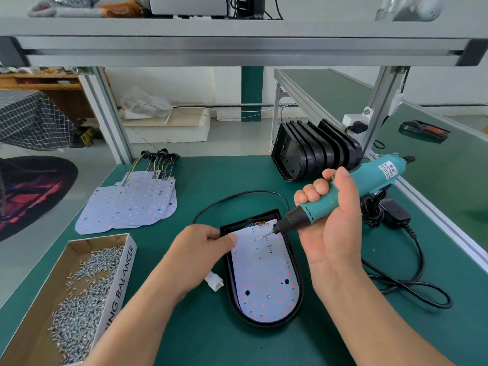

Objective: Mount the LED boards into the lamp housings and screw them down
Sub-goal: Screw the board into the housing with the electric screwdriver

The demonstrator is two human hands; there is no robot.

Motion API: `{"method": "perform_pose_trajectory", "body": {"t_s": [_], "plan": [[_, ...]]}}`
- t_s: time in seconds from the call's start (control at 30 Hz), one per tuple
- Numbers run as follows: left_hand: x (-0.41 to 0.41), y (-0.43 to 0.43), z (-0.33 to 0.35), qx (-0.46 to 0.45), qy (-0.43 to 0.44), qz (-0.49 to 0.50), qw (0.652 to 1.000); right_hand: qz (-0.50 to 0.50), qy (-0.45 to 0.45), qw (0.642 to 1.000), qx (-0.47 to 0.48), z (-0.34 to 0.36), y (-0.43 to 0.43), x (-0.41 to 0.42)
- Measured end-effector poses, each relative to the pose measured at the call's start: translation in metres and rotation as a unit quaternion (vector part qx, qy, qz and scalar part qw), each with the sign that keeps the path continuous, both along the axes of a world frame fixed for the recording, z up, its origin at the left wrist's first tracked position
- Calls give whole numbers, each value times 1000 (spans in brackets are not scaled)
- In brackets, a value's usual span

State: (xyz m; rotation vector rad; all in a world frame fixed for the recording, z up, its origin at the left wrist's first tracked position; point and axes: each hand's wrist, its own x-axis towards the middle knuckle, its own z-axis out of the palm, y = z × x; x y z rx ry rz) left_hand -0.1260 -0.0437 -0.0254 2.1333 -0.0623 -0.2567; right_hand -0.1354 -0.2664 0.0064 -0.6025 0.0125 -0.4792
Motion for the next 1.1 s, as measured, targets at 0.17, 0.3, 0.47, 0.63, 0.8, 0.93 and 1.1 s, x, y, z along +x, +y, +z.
{"method": "perform_pose_trajectory", "body": {"t_s": [0.17, 0.3, 0.47, 0.63, 0.8, 0.93, 1.1], "plan": [[-6, -13, -1, -115, 119, -22, 986, -3, 2, 1000, -16, -3, 0, 3], [-9, -21, -2, -121, 125, -48, 984, -10, 8, 1000, -26, -2, -2, 4], [-13, -23, 4, -136, 126, -77, 980, -17, -3, 999, -33, 5, -4, 3], [-15, -26, 4, -106, 112, -90, 984, -19, -13, 998, -57, 11, -2, 1], [-16, -30, -2, -98, 104, -113, 983, -21, -26, 995, -92, 9, 8, 0], [-18, -30, -2, -98, 94, -112, 984, -5, -33, 993, -112, 8, 13, -2], [-18, -30, -3, -100, 100, -113, 983, 21, -38, 991, -124, 6, 15, -3]]}}
